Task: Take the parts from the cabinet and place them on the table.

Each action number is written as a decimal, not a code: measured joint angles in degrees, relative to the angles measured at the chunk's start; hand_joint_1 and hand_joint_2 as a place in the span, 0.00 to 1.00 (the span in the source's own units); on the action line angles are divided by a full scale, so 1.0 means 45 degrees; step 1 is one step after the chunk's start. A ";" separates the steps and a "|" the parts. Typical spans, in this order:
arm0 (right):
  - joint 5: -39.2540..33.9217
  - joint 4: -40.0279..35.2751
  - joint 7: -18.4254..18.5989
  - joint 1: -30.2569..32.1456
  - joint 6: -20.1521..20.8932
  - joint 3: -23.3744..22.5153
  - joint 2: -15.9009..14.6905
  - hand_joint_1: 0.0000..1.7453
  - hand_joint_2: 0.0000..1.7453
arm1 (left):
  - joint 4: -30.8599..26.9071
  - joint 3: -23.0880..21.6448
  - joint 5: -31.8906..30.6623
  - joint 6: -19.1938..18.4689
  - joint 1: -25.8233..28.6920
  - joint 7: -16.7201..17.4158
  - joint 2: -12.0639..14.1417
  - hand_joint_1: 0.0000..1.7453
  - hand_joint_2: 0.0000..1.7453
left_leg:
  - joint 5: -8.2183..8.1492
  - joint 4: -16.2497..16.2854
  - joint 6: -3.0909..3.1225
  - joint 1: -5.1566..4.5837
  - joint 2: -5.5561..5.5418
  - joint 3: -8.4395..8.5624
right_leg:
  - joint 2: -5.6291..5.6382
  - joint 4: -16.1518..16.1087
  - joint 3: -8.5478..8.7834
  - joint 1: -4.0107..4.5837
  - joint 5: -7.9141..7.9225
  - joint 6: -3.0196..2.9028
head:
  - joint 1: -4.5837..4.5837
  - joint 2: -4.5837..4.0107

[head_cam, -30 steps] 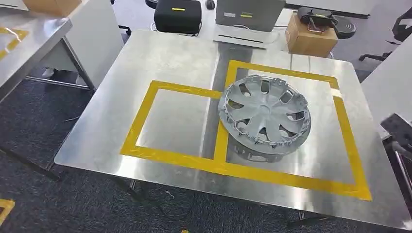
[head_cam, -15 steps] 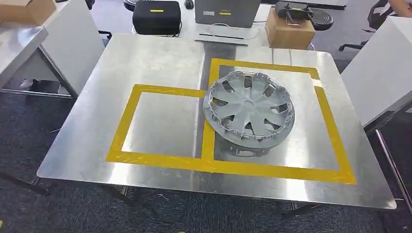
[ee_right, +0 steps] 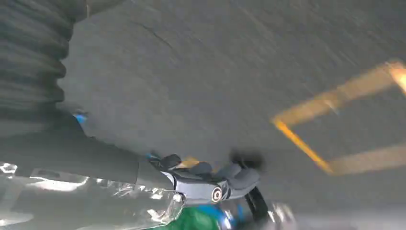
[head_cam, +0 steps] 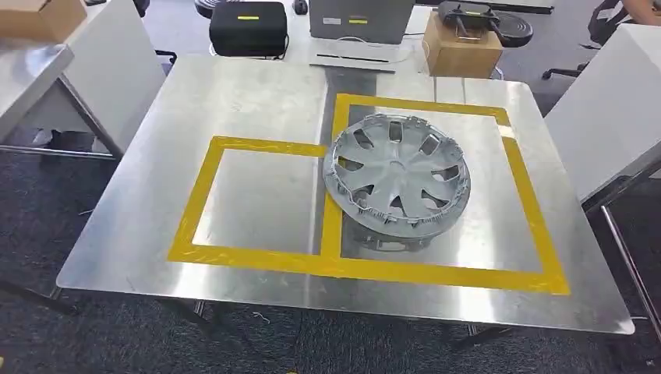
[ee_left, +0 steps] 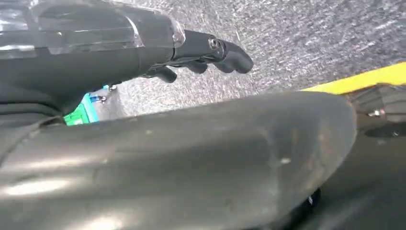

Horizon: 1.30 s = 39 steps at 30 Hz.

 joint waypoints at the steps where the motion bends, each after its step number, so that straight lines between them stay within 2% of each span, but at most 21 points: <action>1: -0.0039 0.0704 -0.0087 -0.0081 -0.0063 0.0019 0.0282 0.00 1.00 | 0.0000 0.0000 -0.0015 0.0000 0.0000 0.0000 0.0005 0.00 0.00 | 0.0000 -0.0004 0.0000 0.0000 0.0002 0.0001 | 0.0001 0.0006 -0.0004 0.0000 -0.0002 -0.0002 | 0.0005 0.0000; 8: 0.0044 0.4003 -0.0636 -0.0397 0.0107 0.0126 0.1422 0.00 1.00 | 0.0000 0.0000 -0.0087 0.0000 -0.0010 -0.0019 0.0049 0.00 0.00 | 0.0000 -0.0034 -0.0002 -0.0002 0.0068 0.0018 | 0.0001 0.0039 -0.0017 -0.0001 -0.0024 -0.0037 | 0.0000 0.0000; 16: 0.0155 0.5763 -0.1000 -0.0523 0.0389 0.0257 0.2054 0.00 1.00 | 0.0000 0.0000 -0.0131 0.0005 -0.0010 0.0015 0.0180 0.00 0.00 | 0.0003 -0.0013 0.0011 -0.0116 0.0108 0.0022 | 0.0031 0.0030 -0.0037 -0.0106 0.0030 -0.0004 | -0.0005 0.0000; 19: 0.0155 0.6127 -0.1092 -0.0529 0.0520 0.0262 0.2194 0.00 1.00 | 0.0000 0.0000 -0.0141 0.0000 -0.0010 0.0015 0.0228 0.00 0.00 | 0.0032 -0.0002 0.0072 -0.0186 0.0109 0.0011 | 0.0038 -0.0008 -0.0037 -0.0175 0.0079 0.0073 | -0.0010 0.0000; 21: 0.0155 0.6316 -0.1189 -0.0522 0.0588 0.0262 0.2272 0.00 1.00 | 0.0000 0.0000 -0.0165 0.0000 -0.0015 0.0015 0.0243 0.00 0.00 | 0.0215 -0.0132 0.0255 -0.0163 0.0159 0.0011 | 0.0097 -0.0035 -0.0044 -0.0198 0.0180 0.0180 | -0.0009 0.0000; 22: 0.0155 0.6370 -0.1204 -0.0527 0.0642 0.0262 0.2330 0.00 1.00 | 0.0000 0.0000 -0.0165 0.0000 -0.0024 0.0015 0.0252 0.00 0.00 | 0.0310 -0.0209 0.0337 -0.0120 0.0213 0.0067 | -0.0017 0.0121 -0.0121 -0.0196 -0.0106 0.0190 | 0.0014 0.0000; 23: 0.0155 0.6428 -0.1223 -0.0545 0.0675 0.0262 0.2364 0.00 1.00 | 0.0000 0.0000 -0.0170 0.0000 -0.0024 0.0015 0.0262 0.00 0.00 | 0.0348 -0.0236 0.0392 -0.0129 0.0227 0.0011 | -0.0104 0.0705 -0.0346 -0.0196 -0.0593 0.0190 | 0.0020 0.0000; 25: 0.0155 0.6554 -0.1301 -0.0568 0.0714 0.0262 0.2432 0.00 1.00 | 0.0000 0.0000 -0.0185 0.0000 -0.0003 0.0015 0.0277 0.00 0.00 | 0.0381 -0.0232 0.0428 -0.0190 0.0305 -0.0069 | -0.0164 0.2772 -0.1154 -0.0205 -0.1651 0.0209 | 0.0029 0.0000; 26: 0.0155 0.6617 -0.1311 -0.0563 0.0719 0.0262 0.2485 0.00 1.00 | 0.0000 0.0000 -0.0185 0.0000 0.0001 0.0015 0.0287 0.00 0.00 | 0.0390 -0.0226 0.0439 -0.0227 0.0341 -0.0092 | -0.0173 0.3638 -0.1487 -0.0206 -0.1945 0.0206 | 0.0039 0.0000; 27: 0.0155 0.6666 -0.1335 -0.0549 0.0749 0.0262 0.2525 0.00 1.00 | 0.0000 0.0000 -0.0194 0.0000 0.0004 0.0015 0.0291 0.00 0.00 | 0.0397 -0.0225 0.0437 -0.0258 0.0357 -0.0089 | -0.0182 0.3996 -0.1588 -0.0204 -0.1895 0.0172 | 0.0034 0.0000; 28: 0.0151 0.6719 -0.1350 -0.0529 0.0768 0.0262 0.2568 0.00 1.00 | 0.0000 0.0000 -0.0199 0.0000 0.0001 0.0015 0.0296 0.00 0.00 | 0.0398 -0.0222 0.0433 -0.0283 0.0359 -0.0076 | -0.0182 0.3762 -0.1435 -0.0195 -0.1546 0.0114 | 0.0034 0.0000; 29: 0.0151 0.6753 -0.1384 -0.0528 0.0783 0.0262 0.2598 0.00 1.00 | 0.0000 0.0000 -0.0204 -0.0005 -0.0008 0.0015 0.0301 0.00 0.00 | 0.0398 -0.0215 0.0428 -0.0309 0.0355 -0.0058 | -0.0182 0.3011 -0.1066 -0.0176 -0.0970 0.0027 | 0.0034 0.0000; 30: 0.0151 0.6778 -0.1428 -0.0530 0.0807 0.0262 0.2631 0.00 1.00 | 0.0000 0.0000 -0.0209 0.0000 -0.0022 0.0010 0.0301 0.00 0.00 | 0.0394 -0.0210 0.0423 -0.0345 0.0338 -0.0022 | -0.0181 0.1892 -0.0542 -0.0129 -0.0331 -0.0093 | 0.0034 0.0000; 31: 0.0155 0.6797 -0.1437 -0.0536 0.0821 0.0262 0.2637 0.00 0.00 | 0.0000 0.0000 -0.0214 -0.0005 -0.0026 0.0000 0.0296 0.00 0.00 | 0.0385 -0.0209 0.0408 -0.0352 0.0326 -0.0025 | -0.0155 0.0821 -0.0069 -0.0054 0.0124 -0.0272 | 0.0034 0.0000; 32: 0.0155 0.6816 -0.1437 -0.0542 0.0831 0.0262 0.2602 0.00 0.00 | 0.0000 0.0005 -0.0214 -0.0010 -0.0035 -0.0005 0.0243 0.00 0.00 | 0.0407 -0.0189 0.0358 -0.0359 0.0319 -0.0137 | -0.0139 0.0517 0.0133 0.0001 -0.0072 -0.0485 | -0.0015 0.0000; 33: 0.0155 0.6845 -0.1442 -0.0526 0.0856 0.0262 0.2632 0.00 0.00 | 0.0000 0.0005 -0.0219 -0.0010 -0.0068 -0.0010 0.0258 0.00 0.00 | 0.0495 -0.0175 0.0218 -0.0323 0.0274 -0.0217 | -0.0198 0.0330 0.0097 0.0051 0.0055 -0.0463 | 0.0015 0.0000; 35: 0.0155 0.6860 -0.1442 -0.0542 0.0860 0.0262 0.2602 0.00 0.00 | 0.0000 0.0000 -0.0219 -0.0015 -0.0067 -0.0015 0.0238 0.00 0.00 | 0.0597 -0.0209 0.0051 -0.0230 0.0252 -0.0298 | -0.0195 0.0306 0.0013 0.0136 0.0131 -0.0522 | 0.0020 0.0000; 36: 0.0155 0.6870 -0.1442 -0.0570 0.0870 0.0262 0.2612 0.00 0.00 | 0.0000 0.0000 -0.0219 -0.0020 -0.0050 -0.0010 0.0233 0.00 0.00 | 0.0644 -0.0244 -0.0029 -0.0245 0.0241 -0.0296 | -0.0206 0.0124 0.0040 0.0123 0.0226 -0.0636 | 0.0024 0.0000; 37: 0.0156 0.6904 -0.1452 -0.0618 0.0889 0.0262 0.2646 0.00 0.00 | 0.0000 0.0000 -0.0223 -0.0019 -0.0059 -0.0015 0.0258 0.00 0.00 | 0.0364 -0.0092 -0.0109 -0.0236 0.0232 -0.0374 | -0.0257 -0.0454 0.0222 -0.0010 0.0204 -0.0651 | 0.0029 0.0000; 38: 0.0155 0.6923 -0.1476 -0.0658 0.0914 0.0267 0.2655 0.00 0.00 | 0.0000 0.0000 -0.0223 -0.0019 -0.0075 -0.0015 0.0262 0.00 0.00 | -0.0024 0.0192 -0.0220 -0.0225 0.0225 -0.0546 | -0.0246 -0.0436 0.0159 -0.0015 0.0294 -0.0708 | -0.0044 0.0000; 39: 0.0155 0.6938 -0.1509 -0.0664 0.0933 0.0267 0.2685 0.00 0.00 | 0.0000 0.0000 -0.0238 -0.0019 -0.0101 -0.0015 0.0262 0.00 0.00 | -0.0649 0.1007 -0.0316 -0.0166 0.0201 -0.0862 | -0.0268 -0.0438 0.0052 -0.0033 0.0351 -0.0728 | -0.0121 0.0000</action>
